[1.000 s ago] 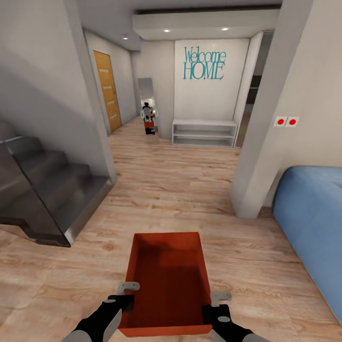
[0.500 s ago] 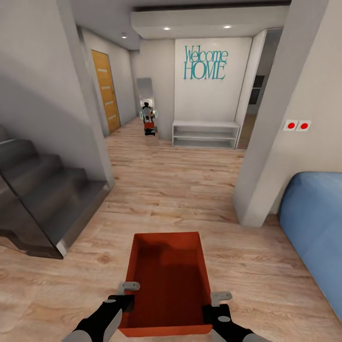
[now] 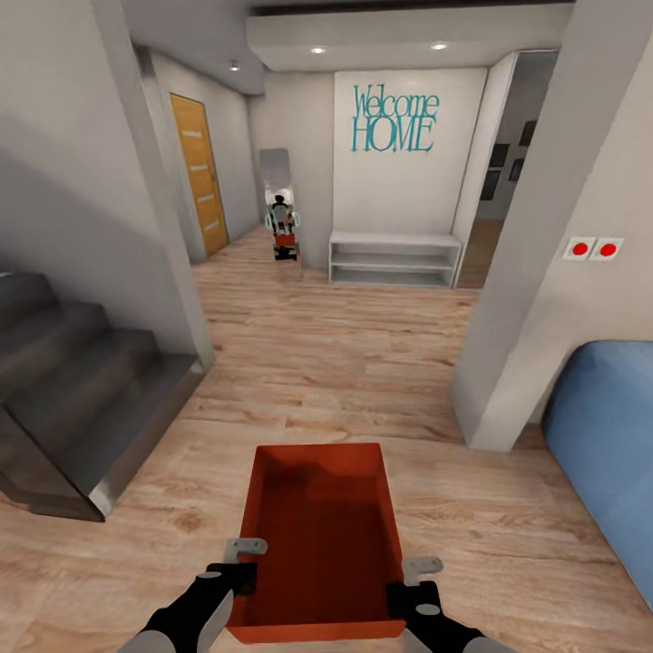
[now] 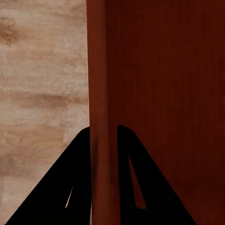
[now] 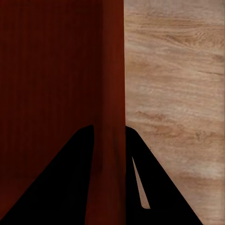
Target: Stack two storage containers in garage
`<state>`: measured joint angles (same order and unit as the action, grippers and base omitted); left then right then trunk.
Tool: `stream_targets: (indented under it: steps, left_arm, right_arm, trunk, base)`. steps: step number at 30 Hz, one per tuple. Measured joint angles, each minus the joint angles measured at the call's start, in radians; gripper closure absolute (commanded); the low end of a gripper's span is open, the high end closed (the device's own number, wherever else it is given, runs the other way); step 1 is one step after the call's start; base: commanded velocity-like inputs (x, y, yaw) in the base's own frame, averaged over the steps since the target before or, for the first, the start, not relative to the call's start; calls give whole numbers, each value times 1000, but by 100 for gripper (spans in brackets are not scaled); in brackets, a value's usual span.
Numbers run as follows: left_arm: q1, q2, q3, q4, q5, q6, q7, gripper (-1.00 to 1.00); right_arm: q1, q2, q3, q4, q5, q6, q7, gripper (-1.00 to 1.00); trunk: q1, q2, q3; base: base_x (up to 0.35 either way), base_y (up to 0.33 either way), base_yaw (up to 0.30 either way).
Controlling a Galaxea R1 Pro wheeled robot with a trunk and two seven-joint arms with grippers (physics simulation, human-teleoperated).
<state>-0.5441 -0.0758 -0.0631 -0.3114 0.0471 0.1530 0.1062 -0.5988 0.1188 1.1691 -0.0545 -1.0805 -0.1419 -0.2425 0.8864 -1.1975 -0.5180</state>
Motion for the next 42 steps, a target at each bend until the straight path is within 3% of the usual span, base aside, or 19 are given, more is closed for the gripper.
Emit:
stream_targets:
  steps: [42]
  left_arm:
    - [0, 0, 0, 0, 1, 0, 0, 100]
  right_arm:
    - [0, -1, 1, -2, 0, 2, -2, 100]
  trunk:
    - [0, 0, 0]
  base:
    - [324, 0, 0]
